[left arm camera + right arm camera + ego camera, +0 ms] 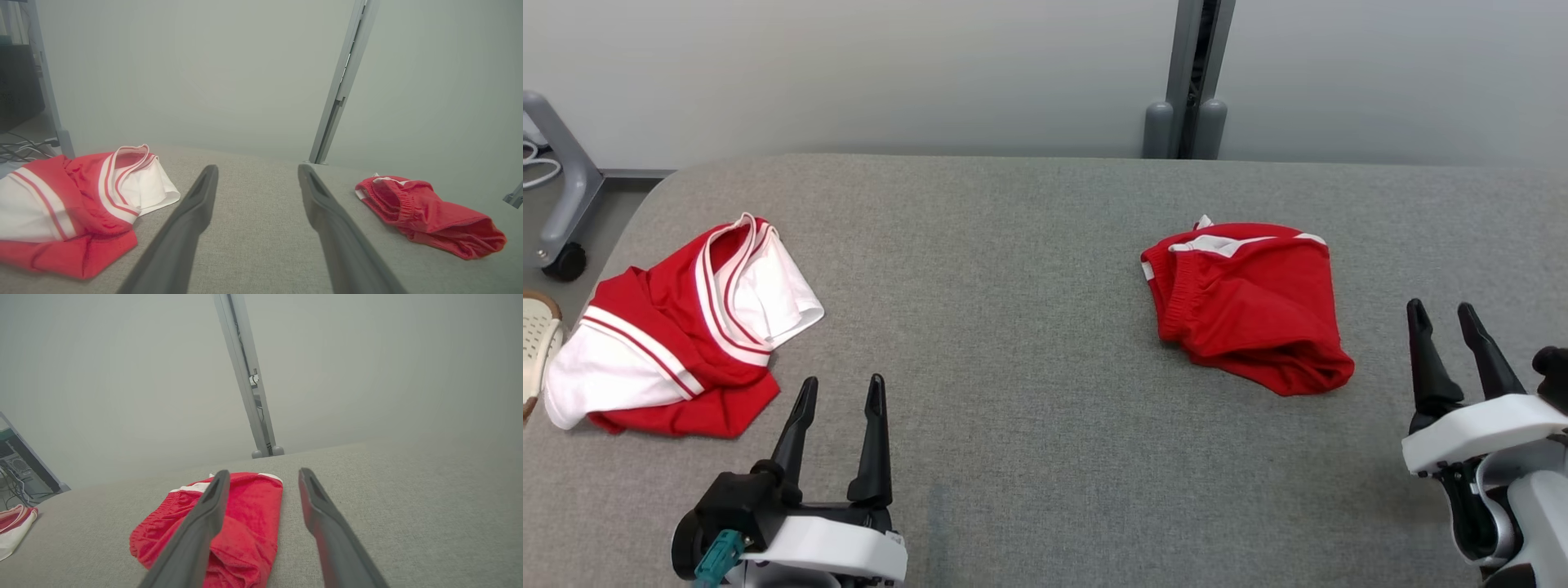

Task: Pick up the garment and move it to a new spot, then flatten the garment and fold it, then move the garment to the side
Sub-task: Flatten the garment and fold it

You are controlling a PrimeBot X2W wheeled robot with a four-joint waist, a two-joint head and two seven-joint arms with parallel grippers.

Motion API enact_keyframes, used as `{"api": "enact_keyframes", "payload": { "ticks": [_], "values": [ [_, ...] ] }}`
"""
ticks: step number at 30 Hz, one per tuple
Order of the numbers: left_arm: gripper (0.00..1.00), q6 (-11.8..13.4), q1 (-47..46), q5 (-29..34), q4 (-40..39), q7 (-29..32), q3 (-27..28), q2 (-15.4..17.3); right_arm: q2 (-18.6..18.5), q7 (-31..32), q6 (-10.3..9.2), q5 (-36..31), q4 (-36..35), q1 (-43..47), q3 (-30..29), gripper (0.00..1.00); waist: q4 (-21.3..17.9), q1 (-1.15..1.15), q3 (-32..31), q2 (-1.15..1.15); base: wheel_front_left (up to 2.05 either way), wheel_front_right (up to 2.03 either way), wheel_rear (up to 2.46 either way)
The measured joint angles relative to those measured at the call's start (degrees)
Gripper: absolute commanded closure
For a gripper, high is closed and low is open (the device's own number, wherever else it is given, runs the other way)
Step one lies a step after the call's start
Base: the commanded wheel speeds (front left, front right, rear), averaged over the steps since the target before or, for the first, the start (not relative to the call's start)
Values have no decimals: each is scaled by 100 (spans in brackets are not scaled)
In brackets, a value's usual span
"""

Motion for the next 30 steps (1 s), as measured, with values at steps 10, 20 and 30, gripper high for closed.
{"api": "enact_keyframes", "payload": {
  "ticks": [10,20,30],
  "values": [
    [0,-54,-293,-1,78,0,-142,1,-522,203,0,381,678,-1175,1213,100,282,0,545,0,0,0,0],
    [0,-66,-486,-45,98,0,-320,1,-621,761,0,1239,1613,-1684,2365,100,663,0,938,0,0,0,0],
    [0,-23,-492,-63,110,0,-336,1,-671,1073,0,2142,1672,-1639,3136,100,656,0,944,0,0,0,0]
  ]
}}
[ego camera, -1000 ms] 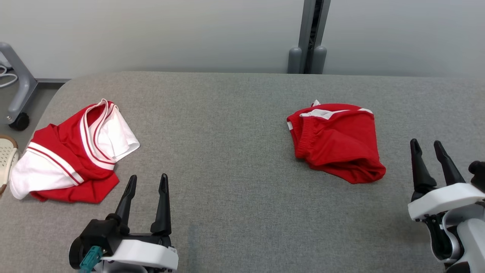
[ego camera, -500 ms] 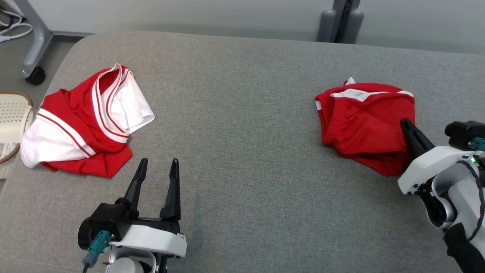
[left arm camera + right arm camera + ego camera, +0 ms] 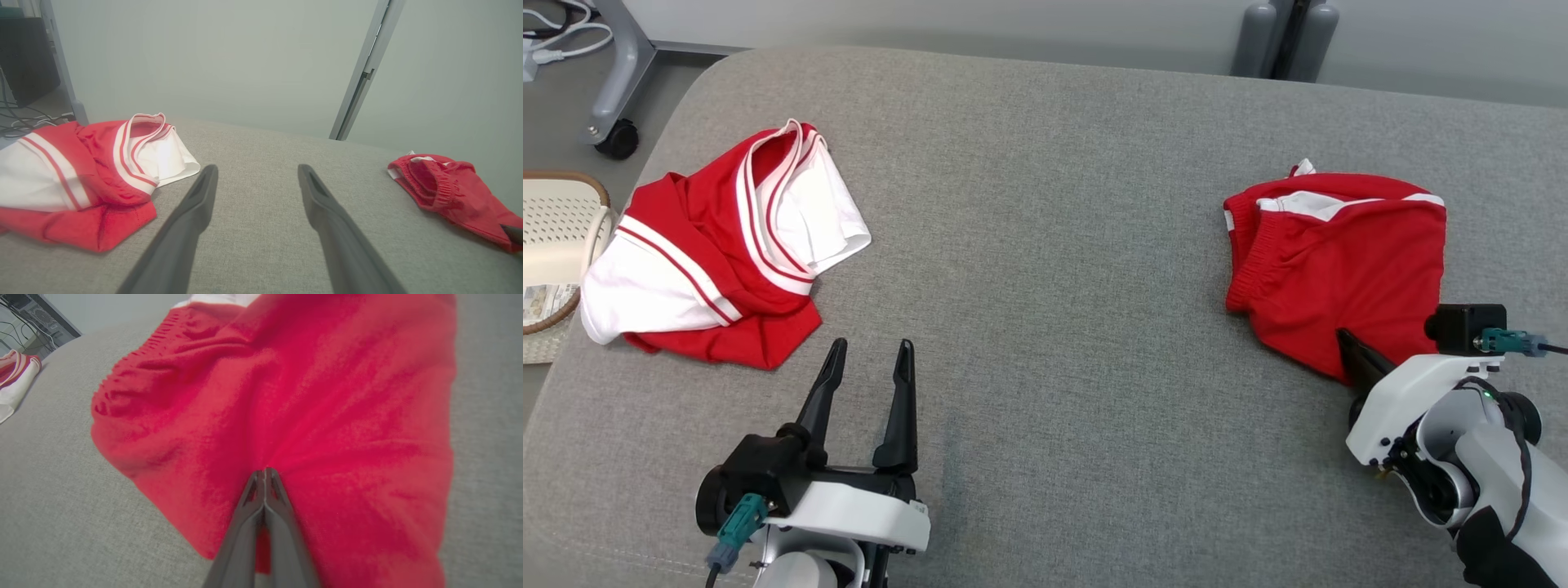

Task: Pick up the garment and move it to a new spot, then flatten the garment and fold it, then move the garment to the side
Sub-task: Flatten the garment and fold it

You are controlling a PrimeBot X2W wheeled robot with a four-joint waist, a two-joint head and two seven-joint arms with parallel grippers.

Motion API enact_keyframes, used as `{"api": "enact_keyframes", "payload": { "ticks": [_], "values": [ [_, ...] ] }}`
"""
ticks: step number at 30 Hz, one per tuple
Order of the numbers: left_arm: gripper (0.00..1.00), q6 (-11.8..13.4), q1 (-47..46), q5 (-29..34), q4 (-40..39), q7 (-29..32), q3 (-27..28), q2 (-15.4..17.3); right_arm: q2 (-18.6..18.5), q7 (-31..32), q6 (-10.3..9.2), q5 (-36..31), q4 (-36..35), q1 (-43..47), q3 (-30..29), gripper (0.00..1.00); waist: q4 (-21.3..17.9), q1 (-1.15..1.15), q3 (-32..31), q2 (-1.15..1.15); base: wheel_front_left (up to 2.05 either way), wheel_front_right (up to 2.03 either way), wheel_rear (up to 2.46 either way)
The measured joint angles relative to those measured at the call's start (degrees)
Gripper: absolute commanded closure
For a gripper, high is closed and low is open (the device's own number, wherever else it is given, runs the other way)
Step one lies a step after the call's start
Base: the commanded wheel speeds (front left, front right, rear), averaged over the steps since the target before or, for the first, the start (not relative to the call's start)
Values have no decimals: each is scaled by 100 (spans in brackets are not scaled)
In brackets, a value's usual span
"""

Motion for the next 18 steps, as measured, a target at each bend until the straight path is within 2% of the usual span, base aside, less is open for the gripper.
{"api": "enact_keyframes", "payload": {
  "ticks": [11,18],
  "values": [
    [0,13,-42,-88,7,0,-110,0,-434,-287,0,277,-187,-567,63,100,52,0,42,0,0,0,0],
    [0,13,-123,-120,-2,0,-186,0,-597,43,0,348,-54,-1079,194,100,189,0,225,0,0,0,0]
  ]
}}
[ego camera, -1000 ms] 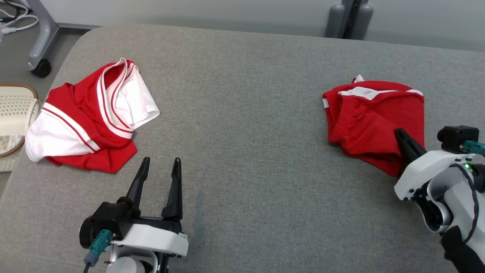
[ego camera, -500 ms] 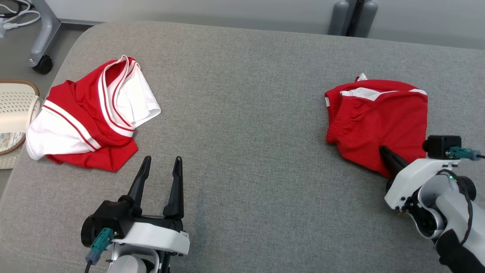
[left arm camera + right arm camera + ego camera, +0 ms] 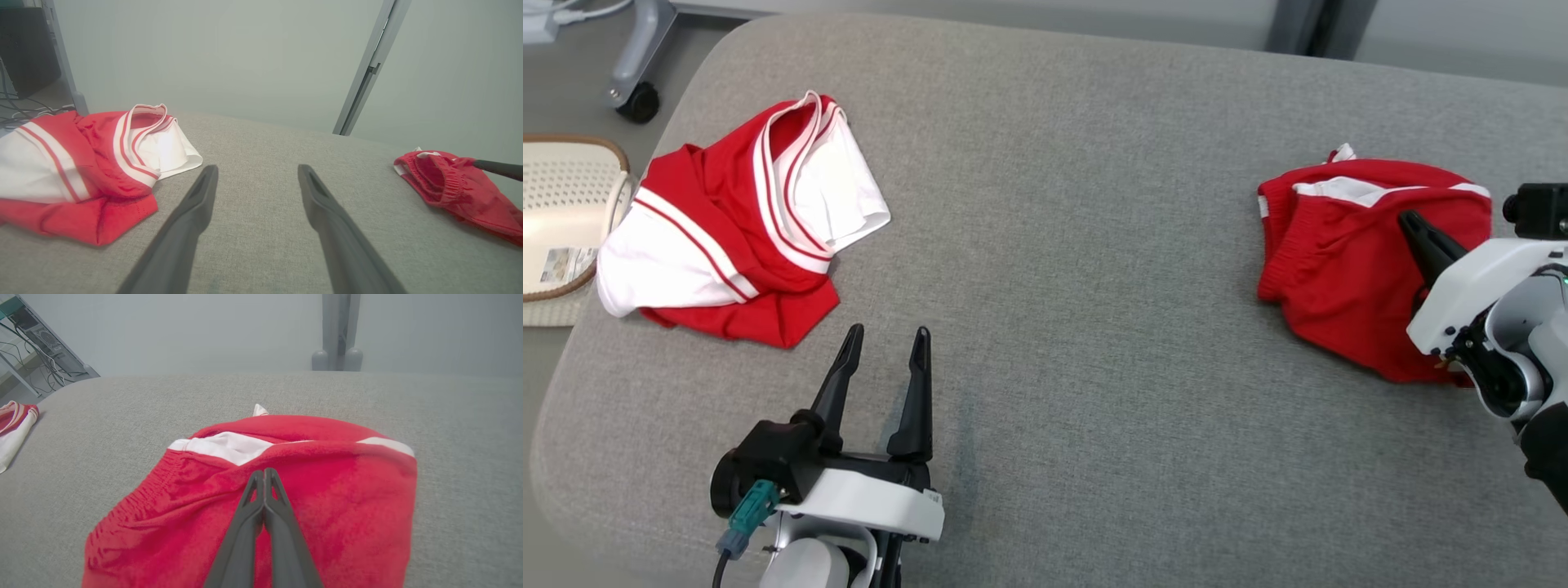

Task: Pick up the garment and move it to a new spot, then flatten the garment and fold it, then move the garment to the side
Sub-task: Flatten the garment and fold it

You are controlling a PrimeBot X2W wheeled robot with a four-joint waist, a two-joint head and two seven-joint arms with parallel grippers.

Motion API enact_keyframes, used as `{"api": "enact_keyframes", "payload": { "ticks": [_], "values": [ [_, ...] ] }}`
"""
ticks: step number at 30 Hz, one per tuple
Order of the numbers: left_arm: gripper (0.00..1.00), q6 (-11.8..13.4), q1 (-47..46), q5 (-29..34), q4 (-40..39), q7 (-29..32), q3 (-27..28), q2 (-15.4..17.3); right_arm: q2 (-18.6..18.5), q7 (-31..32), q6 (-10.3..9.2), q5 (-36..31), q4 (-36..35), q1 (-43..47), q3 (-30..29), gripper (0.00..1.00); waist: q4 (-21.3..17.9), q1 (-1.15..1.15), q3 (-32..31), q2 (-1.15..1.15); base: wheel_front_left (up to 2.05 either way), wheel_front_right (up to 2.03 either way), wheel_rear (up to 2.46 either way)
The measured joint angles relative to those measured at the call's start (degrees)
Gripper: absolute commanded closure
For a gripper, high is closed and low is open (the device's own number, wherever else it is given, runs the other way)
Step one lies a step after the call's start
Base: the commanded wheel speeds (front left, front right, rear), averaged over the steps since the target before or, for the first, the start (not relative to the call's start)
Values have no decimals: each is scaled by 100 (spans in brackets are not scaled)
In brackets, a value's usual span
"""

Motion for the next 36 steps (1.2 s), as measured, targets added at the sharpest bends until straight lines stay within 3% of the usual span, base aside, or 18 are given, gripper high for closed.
{"api": "enact_keyframes", "payload": {
  "ticks": [7,17,26,36],
  "values": [
    [0,18,-147,-85,-10,-1,-110,1,-116,325,0,42,316,-431,368,100,275,0,277,0,0,0,0],
    [0,44,-228,-149,-30,0,-242,1,-232,193,0,234,951,-1067,431,100,622,0,613,0,0,0,0],
    [0,82,-295,-149,-59,0,-361,1,-114,127,0,374,1549,-1313,471,100,666,0,754,0,0,0,0],
    [0,94,-388,-149,-44,0,-425,0,-63,120,0,501,1739,-1572,658,100,652,0,865,0,0,0,0]
  ]
}}
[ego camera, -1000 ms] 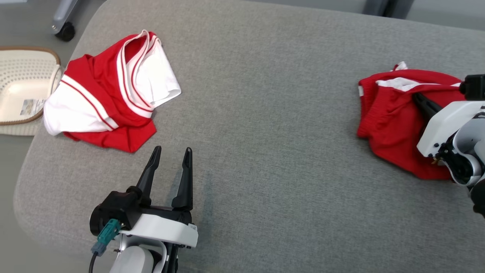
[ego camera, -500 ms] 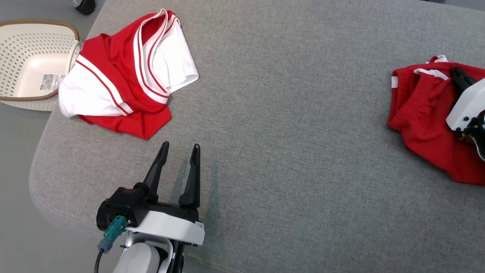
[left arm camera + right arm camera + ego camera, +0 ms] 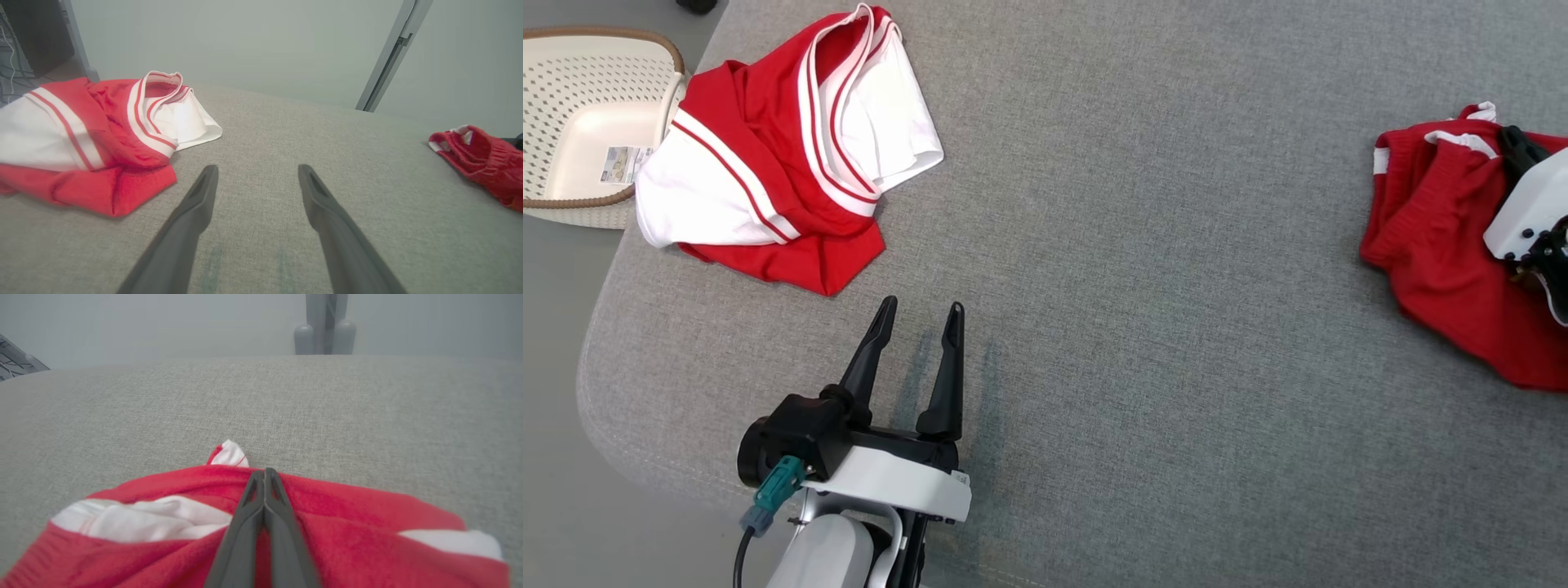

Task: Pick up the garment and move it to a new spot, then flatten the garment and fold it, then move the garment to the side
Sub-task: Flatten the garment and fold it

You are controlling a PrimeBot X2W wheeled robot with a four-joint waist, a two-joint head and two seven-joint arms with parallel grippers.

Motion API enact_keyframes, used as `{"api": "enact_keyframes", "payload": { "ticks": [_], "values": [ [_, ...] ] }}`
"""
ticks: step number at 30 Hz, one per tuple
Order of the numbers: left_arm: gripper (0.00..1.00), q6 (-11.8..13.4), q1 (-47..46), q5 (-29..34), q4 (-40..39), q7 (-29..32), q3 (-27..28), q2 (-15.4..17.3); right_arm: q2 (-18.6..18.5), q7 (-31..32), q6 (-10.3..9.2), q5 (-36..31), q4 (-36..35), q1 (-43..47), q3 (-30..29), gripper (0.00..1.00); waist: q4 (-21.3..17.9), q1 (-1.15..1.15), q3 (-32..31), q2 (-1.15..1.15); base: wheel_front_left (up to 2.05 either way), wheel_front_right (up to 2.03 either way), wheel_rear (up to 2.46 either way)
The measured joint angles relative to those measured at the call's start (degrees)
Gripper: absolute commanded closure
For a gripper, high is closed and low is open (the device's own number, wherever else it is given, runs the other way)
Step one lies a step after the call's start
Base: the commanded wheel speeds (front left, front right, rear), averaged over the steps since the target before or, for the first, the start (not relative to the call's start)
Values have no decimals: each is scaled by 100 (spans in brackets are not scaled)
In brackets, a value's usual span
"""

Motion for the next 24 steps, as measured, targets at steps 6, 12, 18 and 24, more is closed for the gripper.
{"api": "enact_keyframes", "payload": {
  "ticks": [6,12,18,24],
  "values": [
    [0,5,3,4,32,0,68,1,59,-212,0,52,-148,22,187,100,-75,0,-208,0,0,0,0],
    [0,-3,93,49,51,0,190,-1,88,-550,0,229,-430,170,299,100,-270,0,-555,0,0,0,0],
    [0,-26,288,129,73,0,376,-2,2,-1091,0,345,-753,669,350,100,-553,0,-1057,0,0,0,0],
    [0,-27,511,182,46,0,634,3,-26,-1220,0,140,-1095,1396,-57,100,-834,0,-1464,0,0,0,0]
  ]
}}
